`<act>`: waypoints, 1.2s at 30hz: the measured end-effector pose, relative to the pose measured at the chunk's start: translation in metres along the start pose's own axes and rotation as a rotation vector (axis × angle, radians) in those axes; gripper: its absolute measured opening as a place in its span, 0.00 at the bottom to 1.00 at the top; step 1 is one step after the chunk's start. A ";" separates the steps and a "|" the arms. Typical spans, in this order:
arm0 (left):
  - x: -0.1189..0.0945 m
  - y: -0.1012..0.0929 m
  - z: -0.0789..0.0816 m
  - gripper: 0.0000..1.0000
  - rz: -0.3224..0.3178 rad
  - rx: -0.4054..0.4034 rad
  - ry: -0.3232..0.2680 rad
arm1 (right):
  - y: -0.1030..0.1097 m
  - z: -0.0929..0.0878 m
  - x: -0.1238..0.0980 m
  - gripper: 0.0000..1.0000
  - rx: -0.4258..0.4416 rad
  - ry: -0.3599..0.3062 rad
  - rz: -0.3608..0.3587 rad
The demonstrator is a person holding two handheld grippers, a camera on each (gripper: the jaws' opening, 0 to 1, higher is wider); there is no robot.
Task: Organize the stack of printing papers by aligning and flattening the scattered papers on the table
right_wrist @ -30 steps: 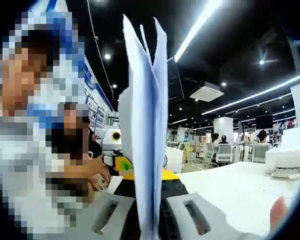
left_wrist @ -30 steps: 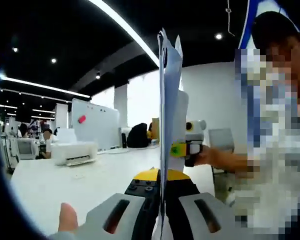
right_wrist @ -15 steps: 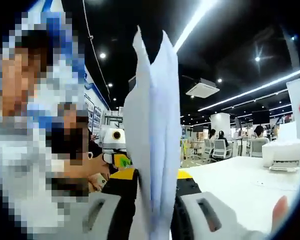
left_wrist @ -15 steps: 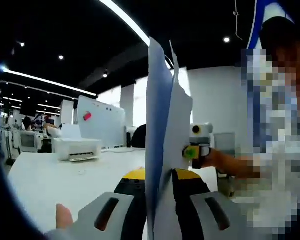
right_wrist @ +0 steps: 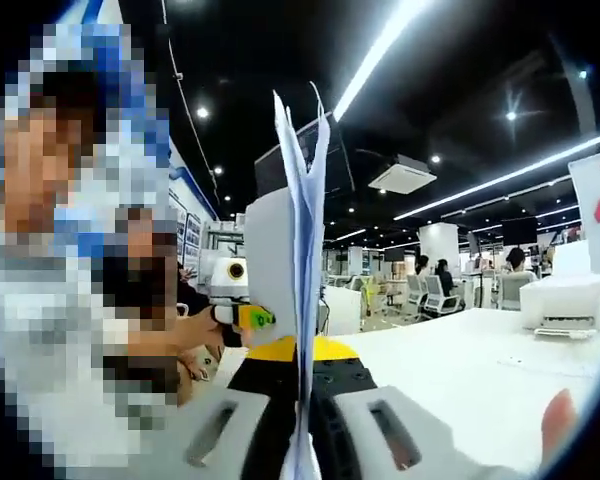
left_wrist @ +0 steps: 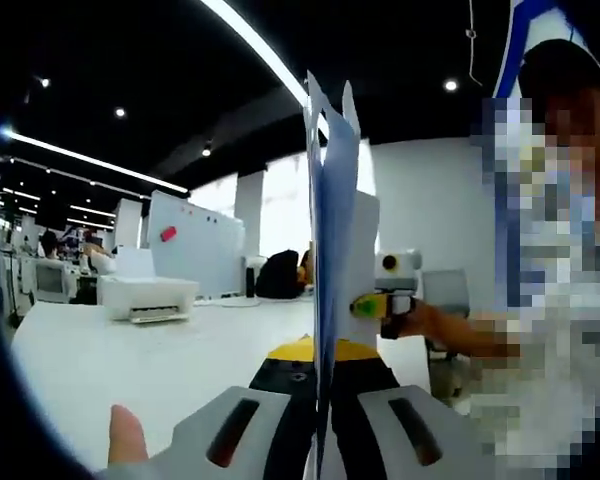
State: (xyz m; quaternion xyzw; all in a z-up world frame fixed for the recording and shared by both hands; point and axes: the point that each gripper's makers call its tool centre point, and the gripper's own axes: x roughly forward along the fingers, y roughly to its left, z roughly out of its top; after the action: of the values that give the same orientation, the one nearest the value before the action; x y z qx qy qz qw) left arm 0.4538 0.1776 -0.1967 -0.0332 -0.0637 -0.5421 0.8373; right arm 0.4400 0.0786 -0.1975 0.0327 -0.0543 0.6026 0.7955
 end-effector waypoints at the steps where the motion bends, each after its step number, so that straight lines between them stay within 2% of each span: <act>1: -0.001 0.000 0.000 0.06 0.000 0.002 -0.002 | 0.000 0.000 0.000 0.00 0.001 -0.001 0.002; 10: -0.002 0.000 0.001 0.06 0.000 -0.009 0.001 | 0.001 0.001 0.002 0.00 0.009 -0.001 -0.007; 13: -0.002 -0.001 0.001 0.06 -0.004 -0.034 0.001 | 0.001 0.002 0.003 0.00 0.020 0.003 -0.010; 16: -0.002 -0.001 0.006 0.06 -0.001 -0.140 0.011 | -0.002 0.008 0.004 0.00 0.092 0.016 -0.009; 17: -0.002 0.000 0.007 0.06 -0.002 -0.150 0.011 | -0.002 0.010 0.004 0.00 0.095 0.016 -0.008; 19: -0.002 0.001 0.014 0.06 -0.002 -0.223 0.013 | -0.002 0.019 0.007 0.00 0.126 0.008 -0.007; 22: 0.000 0.006 0.014 0.06 0.039 -0.282 0.049 | -0.008 0.019 0.010 0.00 0.185 0.026 -0.026; 23: 0.001 0.009 0.010 0.06 0.059 -0.297 0.078 | -0.013 0.015 0.010 0.00 0.207 0.041 -0.048; 25: 0.002 0.013 -0.002 0.06 0.100 -0.415 0.131 | -0.020 0.000 0.012 0.00 0.308 0.077 -0.084; 27: 0.001 0.017 -0.019 0.06 0.145 -0.494 0.184 | -0.025 -0.016 0.012 0.00 0.394 0.118 -0.111; 29: 0.002 0.028 -0.035 0.06 0.194 -0.509 0.232 | -0.033 -0.030 0.013 0.00 0.432 0.131 -0.150; 30: 0.002 0.028 -0.038 0.06 0.198 -0.526 0.241 | -0.033 -0.037 0.014 0.00 0.437 0.137 -0.152; 32: 0.004 0.036 -0.053 0.06 0.234 -0.583 0.276 | -0.041 -0.051 0.015 0.00 0.430 0.164 -0.185; 34: 0.006 0.045 -0.066 0.06 0.260 -0.676 0.302 | -0.047 -0.061 0.015 0.00 0.439 0.194 -0.211; 36: 0.008 0.056 -0.079 0.06 0.284 -0.653 0.341 | -0.053 -0.076 0.015 0.00 0.405 0.243 -0.244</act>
State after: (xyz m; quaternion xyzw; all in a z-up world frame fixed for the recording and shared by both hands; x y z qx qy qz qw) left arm 0.5131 0.1836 -0.2734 -0.2156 0.2571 -0.4102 0.8480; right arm 0.4989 0.0870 -0.2705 0.1250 0.1678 0.5005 0.8401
